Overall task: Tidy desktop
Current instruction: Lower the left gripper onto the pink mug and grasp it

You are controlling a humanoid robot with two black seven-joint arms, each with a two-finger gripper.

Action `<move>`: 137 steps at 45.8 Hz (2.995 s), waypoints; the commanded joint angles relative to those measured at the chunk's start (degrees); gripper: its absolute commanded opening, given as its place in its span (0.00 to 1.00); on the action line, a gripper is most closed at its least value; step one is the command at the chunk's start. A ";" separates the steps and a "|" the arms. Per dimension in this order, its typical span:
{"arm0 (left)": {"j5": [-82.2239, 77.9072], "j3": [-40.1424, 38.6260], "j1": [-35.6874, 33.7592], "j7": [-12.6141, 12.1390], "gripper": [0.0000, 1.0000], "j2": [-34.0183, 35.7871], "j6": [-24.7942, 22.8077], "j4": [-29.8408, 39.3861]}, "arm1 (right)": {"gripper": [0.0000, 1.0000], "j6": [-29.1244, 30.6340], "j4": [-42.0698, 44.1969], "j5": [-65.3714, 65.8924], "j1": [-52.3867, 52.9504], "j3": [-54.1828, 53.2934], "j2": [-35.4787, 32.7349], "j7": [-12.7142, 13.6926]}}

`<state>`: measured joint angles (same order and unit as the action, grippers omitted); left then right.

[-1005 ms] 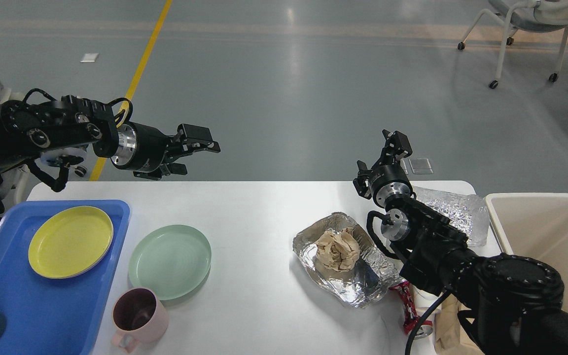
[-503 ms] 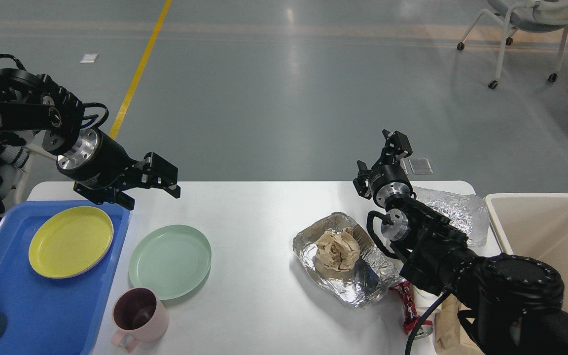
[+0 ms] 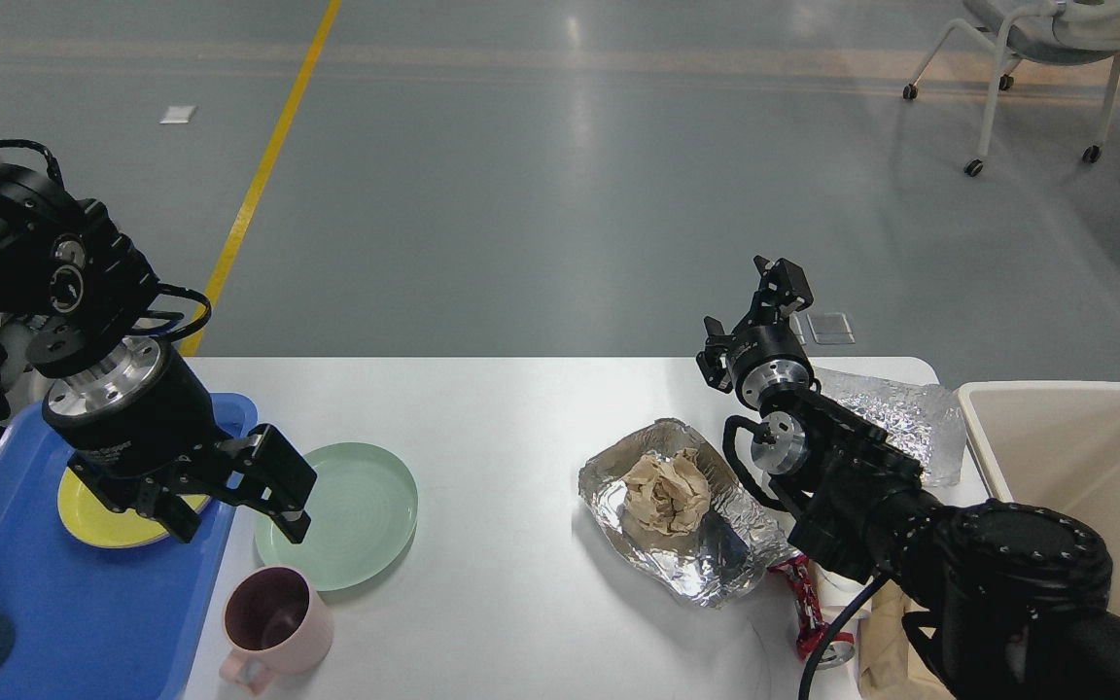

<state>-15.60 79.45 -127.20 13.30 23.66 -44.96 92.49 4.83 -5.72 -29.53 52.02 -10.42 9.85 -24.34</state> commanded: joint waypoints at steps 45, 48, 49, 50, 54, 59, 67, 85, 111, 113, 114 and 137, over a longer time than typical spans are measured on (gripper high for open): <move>-7.69 3.08 22.60 -1.08 1.00 -5.29 23.78 -7.06 | 1.00 0.00 0.00 0.00 0.01 -0.04 0.00 0.00; -7.69 2.81 24.80 -1.08 1.00 -5.47 23.69 -8.46 | 1.00 0.00 0.00 0.00 0.01 -0.04 0.00 0.00; -7.69 2.81 25.59 -1.08 1.00 -5.64 23.69 -9.16 | 1.00 0.00 -0.08 0.00 0.01 -0.04 0.00 0.00; -7.69 2.81 26.47 -1.08 1.00 -5.73 23.69 -9.87 | 1.00 0.00 0.00 0.00 0.01 -0.04 0.00 0.00; -7.78 2.64 30.07 -1.08 1.00 -7.22 23.69 -13.03 | 1.00 0.00 -0.08 0.00 0.01 -0.04 0.00 0.00; -7.78 2.64 32.63 -1.35 1.00 -8.98 23.87 -16.11 | 1.00 0.00 -0.08 0.00 0.01 -0.04 0.00 0.00; -7.78 2.55 35.26 -2.14 1.00 -9.33 25.01 -19.28 | 1.00 0.00 0.00 0.00 0.01 -0.04 0.00 0.00; -7.69 1.06 40.19 -2.14 0.90 -12.41 34.15 -19.63 | 1.00 0.00 0.00 0.00 0.01 -0.04 0.00 0.00; -7.78 1.05 40.98 -2.14 0.07 -12.06 33.36 -19.54 | 1.00 0.00 0.00 0.00 0.01 -0.04 0.00 0.00; -7.78 1.32 40.98 -2.14 0.00 -12.06 32.66 -19.54 | 1.00 0.00 0.00 0.00 0.01 -0.04 0.00 0.00; -7.78 1.32 40.98 -2.14 0.00 -12.06 32.14 -19.54 | 1.00 0.00 0.00 0.00 0.01 -0.04 0.00 0.00; -8.22 0.62 38.70 -2.05 0.00 -9.96 29.06 -17.53 | 1.00 0.00 0.00 0.00 0.01 -0.04 0.00 0.00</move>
<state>-23.79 80.56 -87.23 11.17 12.41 -15.13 73.80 4.83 -5.74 -29.53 52.03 -10.46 9.84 -24.35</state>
